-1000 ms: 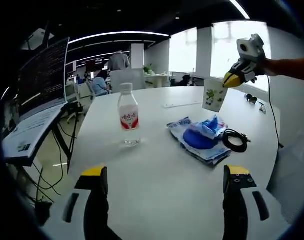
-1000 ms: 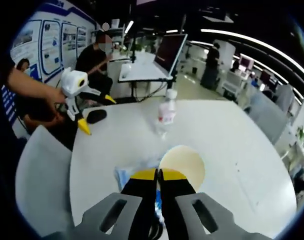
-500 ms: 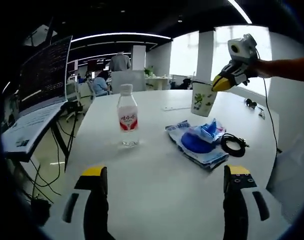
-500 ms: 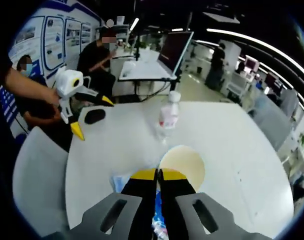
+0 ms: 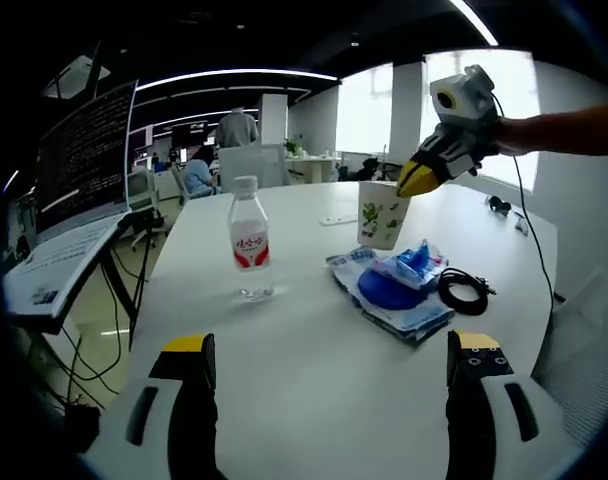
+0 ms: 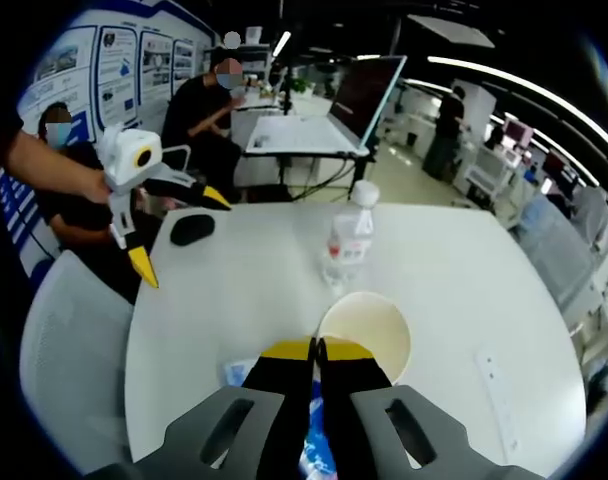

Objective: Arrange the tabletop items into an orderly group along one side of the table until the central work area is clear of visible clutter.

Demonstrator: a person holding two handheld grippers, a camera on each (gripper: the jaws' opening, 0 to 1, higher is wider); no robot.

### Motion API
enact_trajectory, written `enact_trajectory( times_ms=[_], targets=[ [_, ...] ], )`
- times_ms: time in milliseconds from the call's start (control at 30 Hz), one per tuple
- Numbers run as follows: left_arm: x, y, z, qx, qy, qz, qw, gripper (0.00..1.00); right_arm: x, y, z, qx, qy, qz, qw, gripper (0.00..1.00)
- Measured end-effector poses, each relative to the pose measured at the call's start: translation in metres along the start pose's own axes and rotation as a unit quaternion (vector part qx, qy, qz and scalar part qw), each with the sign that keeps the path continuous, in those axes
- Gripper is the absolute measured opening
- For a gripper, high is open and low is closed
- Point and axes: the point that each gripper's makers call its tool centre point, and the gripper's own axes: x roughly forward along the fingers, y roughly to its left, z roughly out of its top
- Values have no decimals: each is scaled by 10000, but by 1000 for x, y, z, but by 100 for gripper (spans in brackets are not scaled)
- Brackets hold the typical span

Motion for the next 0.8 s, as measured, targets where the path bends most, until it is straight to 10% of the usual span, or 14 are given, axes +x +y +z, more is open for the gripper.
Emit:
enact_trajectory(
  times_ms=[800],
  targets=[
    [-5,-6,4,-172,-19,1,9999,95,28,-22,8,-288,48,-68,9996,0]
  ],
)
